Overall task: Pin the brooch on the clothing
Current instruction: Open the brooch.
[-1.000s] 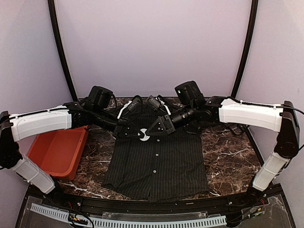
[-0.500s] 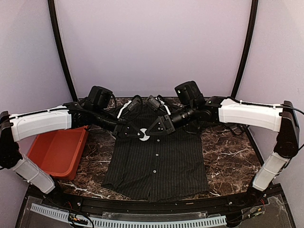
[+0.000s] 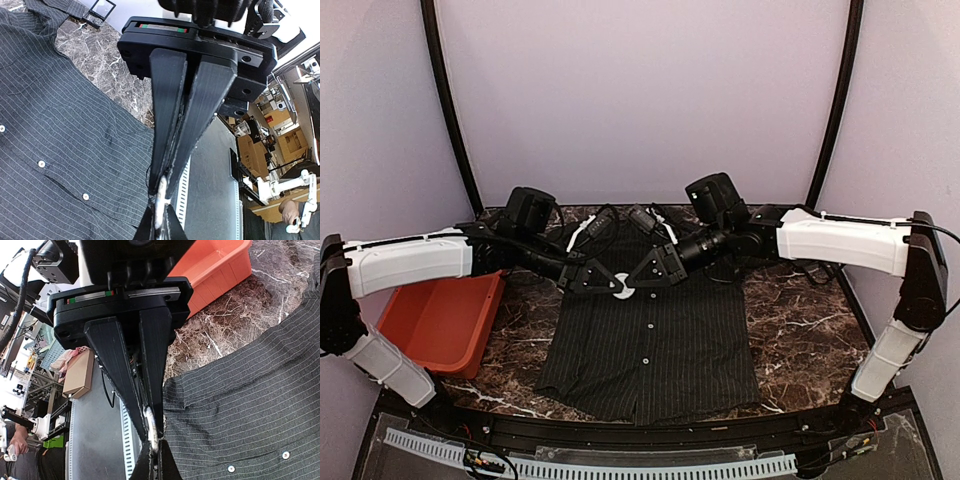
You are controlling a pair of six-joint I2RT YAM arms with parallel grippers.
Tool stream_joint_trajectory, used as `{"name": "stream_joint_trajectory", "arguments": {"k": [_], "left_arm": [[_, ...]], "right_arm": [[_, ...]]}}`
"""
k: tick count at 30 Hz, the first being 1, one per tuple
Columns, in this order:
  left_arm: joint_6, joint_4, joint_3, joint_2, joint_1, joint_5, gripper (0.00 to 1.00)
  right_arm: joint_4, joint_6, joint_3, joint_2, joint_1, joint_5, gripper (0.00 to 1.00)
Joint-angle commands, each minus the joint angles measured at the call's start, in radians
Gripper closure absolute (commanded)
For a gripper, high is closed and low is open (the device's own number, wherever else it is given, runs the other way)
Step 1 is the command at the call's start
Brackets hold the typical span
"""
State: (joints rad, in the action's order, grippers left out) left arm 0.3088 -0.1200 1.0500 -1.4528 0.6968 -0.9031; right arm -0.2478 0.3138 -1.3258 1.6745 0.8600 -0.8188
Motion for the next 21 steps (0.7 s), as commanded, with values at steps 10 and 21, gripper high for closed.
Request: {"name": "stream_joint_trajectory", "arguments": {"k": [10,21], "left_arm": [[0.084,0.205,-0.037,0.014,-0.035,-0.005,0.76],[0.071,0.202,-0.036,0.045,-0.062,-0.024,0.55]], "right_arm": [[0.020,-0.006,-0.036,0.017,0.034,-0.023,1.00],[0.008,-0.016,-0.025,0.002,0.027,-0.008,1.00]]}}
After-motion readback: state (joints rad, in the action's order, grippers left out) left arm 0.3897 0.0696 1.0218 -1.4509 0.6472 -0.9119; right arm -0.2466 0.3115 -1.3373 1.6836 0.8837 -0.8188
